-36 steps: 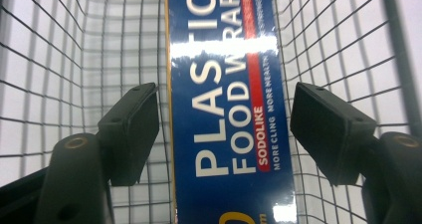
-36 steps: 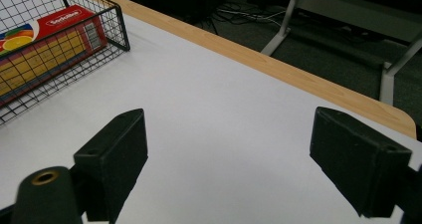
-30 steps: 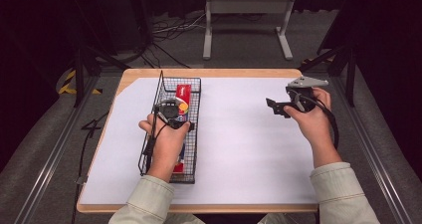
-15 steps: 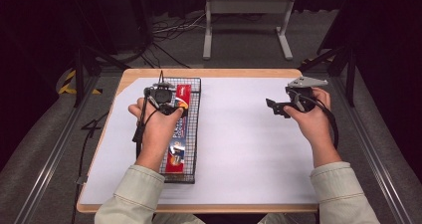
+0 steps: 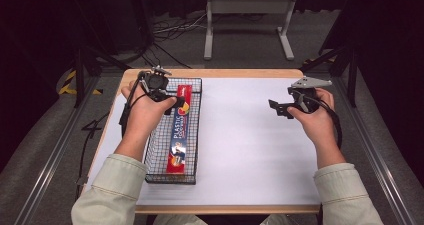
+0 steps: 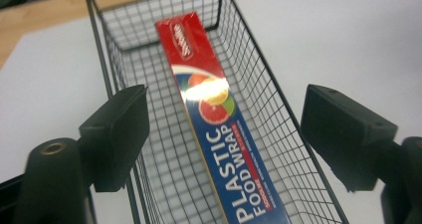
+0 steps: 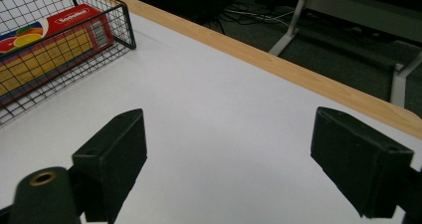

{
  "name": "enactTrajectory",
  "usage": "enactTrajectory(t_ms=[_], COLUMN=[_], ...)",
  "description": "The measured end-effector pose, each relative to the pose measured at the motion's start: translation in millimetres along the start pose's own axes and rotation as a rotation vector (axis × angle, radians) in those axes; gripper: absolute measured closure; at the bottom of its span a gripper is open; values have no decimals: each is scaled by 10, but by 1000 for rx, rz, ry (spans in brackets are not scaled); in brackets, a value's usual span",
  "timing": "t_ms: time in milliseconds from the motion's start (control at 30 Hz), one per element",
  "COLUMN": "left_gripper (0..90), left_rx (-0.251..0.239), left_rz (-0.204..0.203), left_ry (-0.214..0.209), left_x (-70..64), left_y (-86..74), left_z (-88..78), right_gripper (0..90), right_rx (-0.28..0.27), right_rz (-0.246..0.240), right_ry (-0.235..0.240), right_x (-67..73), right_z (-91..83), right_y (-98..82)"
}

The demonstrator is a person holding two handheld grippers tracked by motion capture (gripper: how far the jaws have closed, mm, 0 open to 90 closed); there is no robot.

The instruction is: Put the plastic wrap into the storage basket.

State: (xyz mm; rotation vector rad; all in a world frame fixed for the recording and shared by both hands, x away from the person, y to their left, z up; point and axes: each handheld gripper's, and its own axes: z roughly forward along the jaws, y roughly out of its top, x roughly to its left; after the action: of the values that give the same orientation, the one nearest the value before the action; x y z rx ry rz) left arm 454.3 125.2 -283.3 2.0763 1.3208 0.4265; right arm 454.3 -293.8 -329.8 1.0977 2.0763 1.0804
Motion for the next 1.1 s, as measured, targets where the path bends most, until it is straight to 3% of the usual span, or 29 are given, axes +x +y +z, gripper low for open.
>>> enactTrajectory(t_ms=[100, 200, 533, 633, 767, 1100], left_gripper=[181, 191, 220, 227, 261, 236], left_rx=[-29, -41, -21, -49, -89, -139], left_rz=[60, 83, 237, 271, 322, 371], left_ry=[-47, -78, -154, -172, -145, -216], left_x=[92, 195, 632, 795, 929, 1248], left_y=[8, 23, 64, 4, -103, -439], left_z=[-15, -66, -192, -222, -265, -245], right_gripper=[147, 147, 144, 143, 140, 156], right_rx=[5, 7, -5, -1, -5, -14], right_rz=[2, 0, 7, 2, 0, -67], right_ry=[5, 2, 5, 12, 30, 122], right_x=[-10, -30, -54, -59, -70, -152], right_z=[-12, -24, -50, -51, -55, -87], right_y=[-14, -31, -57, -75, -88, -221])
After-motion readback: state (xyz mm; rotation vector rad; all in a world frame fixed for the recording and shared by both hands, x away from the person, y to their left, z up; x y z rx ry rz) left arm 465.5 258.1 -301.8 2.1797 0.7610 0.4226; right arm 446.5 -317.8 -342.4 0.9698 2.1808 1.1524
